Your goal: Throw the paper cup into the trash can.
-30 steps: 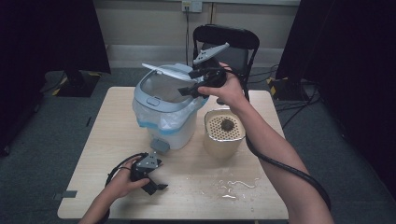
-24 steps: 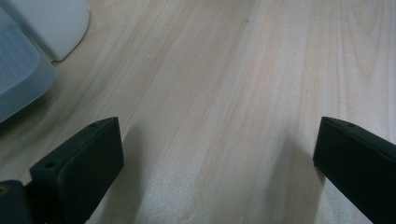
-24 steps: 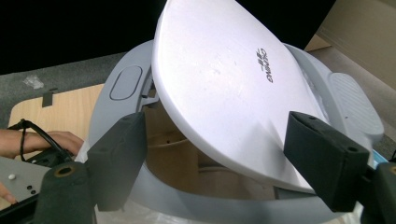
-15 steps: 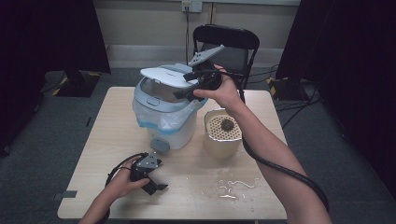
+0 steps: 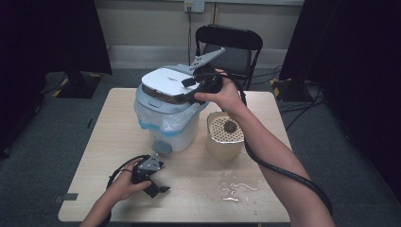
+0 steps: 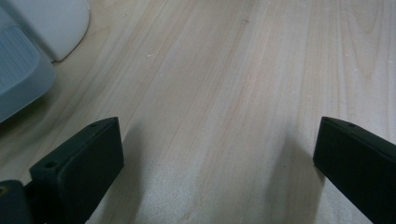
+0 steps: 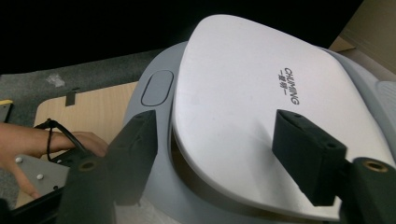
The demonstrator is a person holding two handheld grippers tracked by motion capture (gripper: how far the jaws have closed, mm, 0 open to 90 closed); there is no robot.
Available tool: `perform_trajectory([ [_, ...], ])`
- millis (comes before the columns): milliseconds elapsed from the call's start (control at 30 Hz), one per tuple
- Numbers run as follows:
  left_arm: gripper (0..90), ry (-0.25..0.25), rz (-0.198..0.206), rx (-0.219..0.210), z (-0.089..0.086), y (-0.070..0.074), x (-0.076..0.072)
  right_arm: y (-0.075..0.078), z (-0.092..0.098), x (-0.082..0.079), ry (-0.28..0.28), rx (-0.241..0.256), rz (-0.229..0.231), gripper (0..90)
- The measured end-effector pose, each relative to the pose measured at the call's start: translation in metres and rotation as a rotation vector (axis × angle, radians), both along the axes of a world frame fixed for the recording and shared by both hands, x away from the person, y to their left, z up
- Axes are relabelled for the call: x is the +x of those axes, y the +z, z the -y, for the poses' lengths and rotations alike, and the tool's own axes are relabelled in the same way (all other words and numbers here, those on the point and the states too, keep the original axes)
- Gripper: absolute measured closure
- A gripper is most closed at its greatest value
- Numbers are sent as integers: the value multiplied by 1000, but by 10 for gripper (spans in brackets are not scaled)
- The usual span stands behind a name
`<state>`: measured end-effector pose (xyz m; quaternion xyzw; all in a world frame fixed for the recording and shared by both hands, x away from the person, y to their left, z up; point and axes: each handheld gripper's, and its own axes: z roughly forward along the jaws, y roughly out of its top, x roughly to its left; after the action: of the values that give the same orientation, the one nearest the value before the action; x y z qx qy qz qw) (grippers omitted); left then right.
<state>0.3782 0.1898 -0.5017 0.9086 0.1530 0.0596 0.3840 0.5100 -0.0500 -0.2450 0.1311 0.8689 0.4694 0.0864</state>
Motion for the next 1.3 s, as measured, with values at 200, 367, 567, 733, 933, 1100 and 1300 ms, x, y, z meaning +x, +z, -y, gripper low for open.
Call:
perform_trajectory([
  [200,9,0,0,0,0,0,0,-2,0,1,0,14,-13,460],
  [367,9,0,0,0,0,0,0,-1,-1,1,10,23,-34,522],
  [567,9,0,0,0,0,0,0,-2,-1,2,23,39,-69,627],
  [733,9,0,0,0,0,0,0,-4,-2,4,20,27,-80,731],
  [933,9,0,0,0,0,0,0,-6,-5,6,-6,-16,-66,799],
  [1100,9,0,0,0,0,0,0,-6,-9,8,-23,-27,-49,826],
  [1300,9,1,-1,1,0,0,0,-6,-12,10,-43,-38,-35,859],
])
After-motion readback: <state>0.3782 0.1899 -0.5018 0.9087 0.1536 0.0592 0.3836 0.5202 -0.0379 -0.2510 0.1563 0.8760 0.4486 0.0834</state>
